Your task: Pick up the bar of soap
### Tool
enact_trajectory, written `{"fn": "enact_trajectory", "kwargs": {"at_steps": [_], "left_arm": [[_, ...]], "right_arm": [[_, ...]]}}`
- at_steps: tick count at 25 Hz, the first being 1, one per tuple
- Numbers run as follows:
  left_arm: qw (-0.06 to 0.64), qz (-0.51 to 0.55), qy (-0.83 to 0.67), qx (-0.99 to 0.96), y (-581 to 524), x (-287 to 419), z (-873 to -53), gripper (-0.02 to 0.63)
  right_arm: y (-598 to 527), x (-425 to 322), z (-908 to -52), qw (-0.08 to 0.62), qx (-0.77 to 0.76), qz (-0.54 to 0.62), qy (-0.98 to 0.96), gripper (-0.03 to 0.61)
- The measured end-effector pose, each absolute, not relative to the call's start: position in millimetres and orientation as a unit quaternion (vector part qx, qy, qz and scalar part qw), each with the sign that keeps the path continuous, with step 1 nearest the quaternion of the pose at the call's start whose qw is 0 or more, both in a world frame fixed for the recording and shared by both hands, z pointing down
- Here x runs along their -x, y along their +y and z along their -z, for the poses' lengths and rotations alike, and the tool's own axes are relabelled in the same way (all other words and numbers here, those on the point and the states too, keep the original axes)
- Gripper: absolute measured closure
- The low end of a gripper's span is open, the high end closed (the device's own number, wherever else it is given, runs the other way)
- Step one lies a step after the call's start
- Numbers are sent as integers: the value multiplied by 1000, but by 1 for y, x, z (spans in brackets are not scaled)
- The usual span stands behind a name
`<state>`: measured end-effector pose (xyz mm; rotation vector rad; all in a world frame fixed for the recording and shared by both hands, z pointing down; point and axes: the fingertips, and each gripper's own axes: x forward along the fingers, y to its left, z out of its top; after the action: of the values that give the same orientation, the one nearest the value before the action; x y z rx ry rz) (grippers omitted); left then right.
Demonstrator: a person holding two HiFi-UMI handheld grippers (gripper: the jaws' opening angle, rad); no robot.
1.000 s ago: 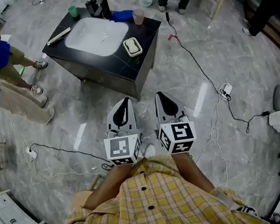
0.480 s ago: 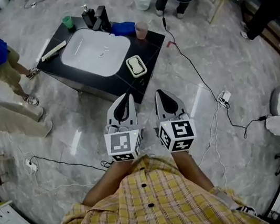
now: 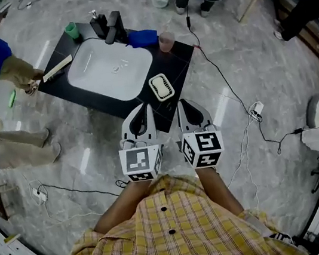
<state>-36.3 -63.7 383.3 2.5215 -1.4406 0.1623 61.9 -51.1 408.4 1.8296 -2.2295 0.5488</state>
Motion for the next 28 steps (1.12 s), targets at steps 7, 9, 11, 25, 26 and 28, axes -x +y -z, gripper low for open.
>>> {"fn": "enact_trajectory", "kwargs": {"at_steps": [7, 9, 11, 25, 26, 28], "left_arm": [[126, -59, -484, -864, -123, 48, -395, 603], [131, -59, -480, -866, -135, 51, -398, 603], [135, -60, -475, -868, -145, 52, -400, 603], [147, -73, -462, -871, -187, 52, -415, 603], [147, -72, -464, -870, -189, 52, -416, 603], [144, -72, -469, -868, -193, 50, -416, 603]], "right_arm": [[-108, -53, -426, 126, -623, -203, -744, 557], [-120, -52, -429, 134, -626, -206, -740, 557], [-129, -50, -432, 141, -629, -210, -735, 557], [-170, -48, -463, 187, -613, -237, -730, 555], [-172, -49, -466, 191, -610, -240, -731, 555], [-180, -52, -473, 196, -599, -250, -735, 555]]}}
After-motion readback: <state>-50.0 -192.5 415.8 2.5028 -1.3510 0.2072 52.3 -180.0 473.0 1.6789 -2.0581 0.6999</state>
